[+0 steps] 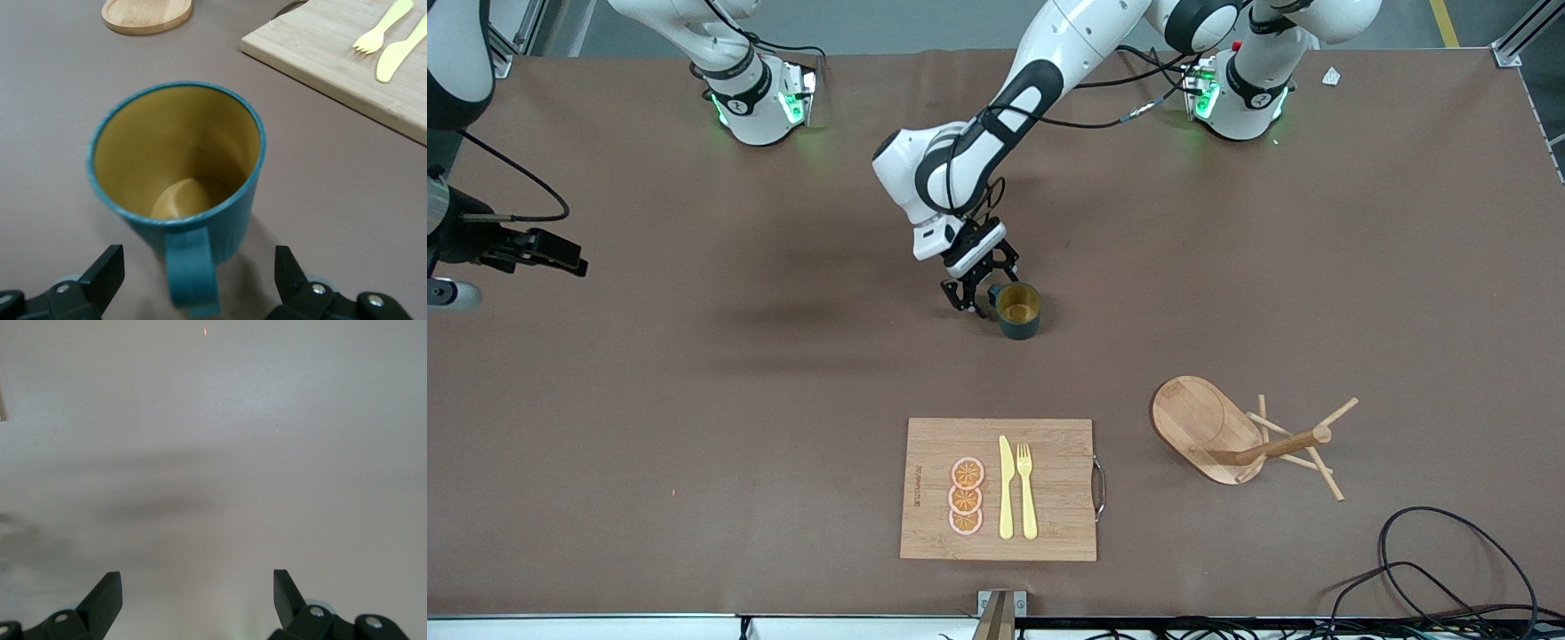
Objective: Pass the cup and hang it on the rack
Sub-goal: 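Grasp the mug handle with the left gripper while the right gripper withdraws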
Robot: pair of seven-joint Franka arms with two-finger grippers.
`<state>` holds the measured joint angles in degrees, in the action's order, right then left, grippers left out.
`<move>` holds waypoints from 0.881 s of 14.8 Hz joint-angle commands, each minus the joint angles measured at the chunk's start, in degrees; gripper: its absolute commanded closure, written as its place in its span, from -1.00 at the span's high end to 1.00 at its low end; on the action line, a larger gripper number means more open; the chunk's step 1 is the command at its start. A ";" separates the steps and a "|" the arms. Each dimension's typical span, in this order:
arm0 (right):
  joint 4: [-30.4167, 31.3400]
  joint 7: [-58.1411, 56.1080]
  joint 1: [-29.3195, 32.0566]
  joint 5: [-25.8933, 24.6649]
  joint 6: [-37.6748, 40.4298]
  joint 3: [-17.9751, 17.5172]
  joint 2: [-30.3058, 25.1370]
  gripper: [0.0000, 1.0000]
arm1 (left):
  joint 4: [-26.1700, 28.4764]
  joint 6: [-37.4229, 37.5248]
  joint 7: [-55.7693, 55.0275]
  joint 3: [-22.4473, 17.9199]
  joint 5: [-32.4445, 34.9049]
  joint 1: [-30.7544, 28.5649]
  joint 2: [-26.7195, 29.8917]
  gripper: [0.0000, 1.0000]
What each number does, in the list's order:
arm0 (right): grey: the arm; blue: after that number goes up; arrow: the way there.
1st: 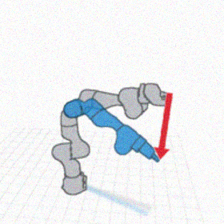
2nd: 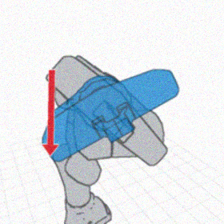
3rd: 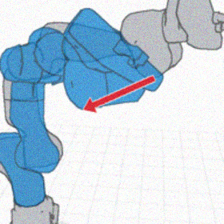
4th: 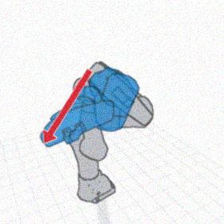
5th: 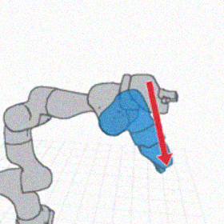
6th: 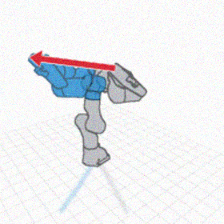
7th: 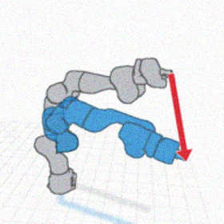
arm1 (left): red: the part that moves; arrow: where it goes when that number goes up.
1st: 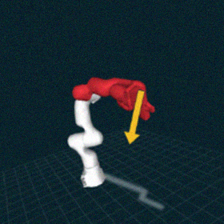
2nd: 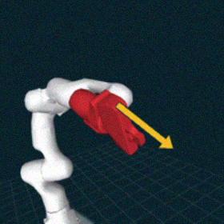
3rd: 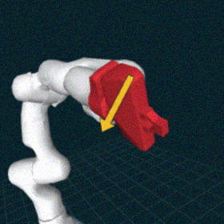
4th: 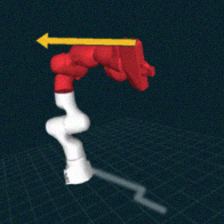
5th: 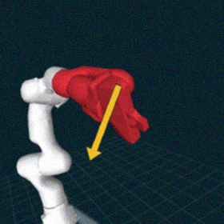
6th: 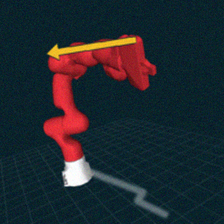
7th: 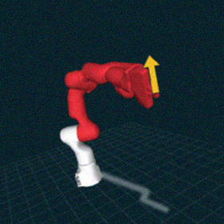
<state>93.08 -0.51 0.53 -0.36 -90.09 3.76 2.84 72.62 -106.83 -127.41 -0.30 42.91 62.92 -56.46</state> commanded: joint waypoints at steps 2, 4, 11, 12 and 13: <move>-5.81 -0.55 0.96 0.27 3.78 -0.77 1.90 1.00 | -1.69 -0.74 -0.73 -0.50 0.86 0.36 -1.20 0.69; -5.81 -0.20 0.70 0.97 4.30 -0.77 1.99 1.00 | -1.69 -2.14 -3.35 -0.49 0.86 0.36 -1.29 0.27; -4.93 -0.02 0.43 0.97 5.98 -0.77 1.73 1.00 | -1.52 -4.70 -3.81 -0.23 0.42 -0.07 -0.32 -0.99; -4.93 -0.02 0.26 0.97 5.98 -0.77 1.64 1.00 | -1.52 -4.70 -3.29 -0.06 -0.28 -1.03 0.90 -0.99; -4.93 0.07 0.26 1.06 5.98 -0.86 1.56 1.00 | -1.52 -4.96 -1.89 0.55 -1.68 -2.96 2.22 -0.99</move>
<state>88.70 -0.51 0.50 -0.08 -84.69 3.34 4.63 71.18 -111.39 -131.19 -0.48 42.68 62.59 -56.95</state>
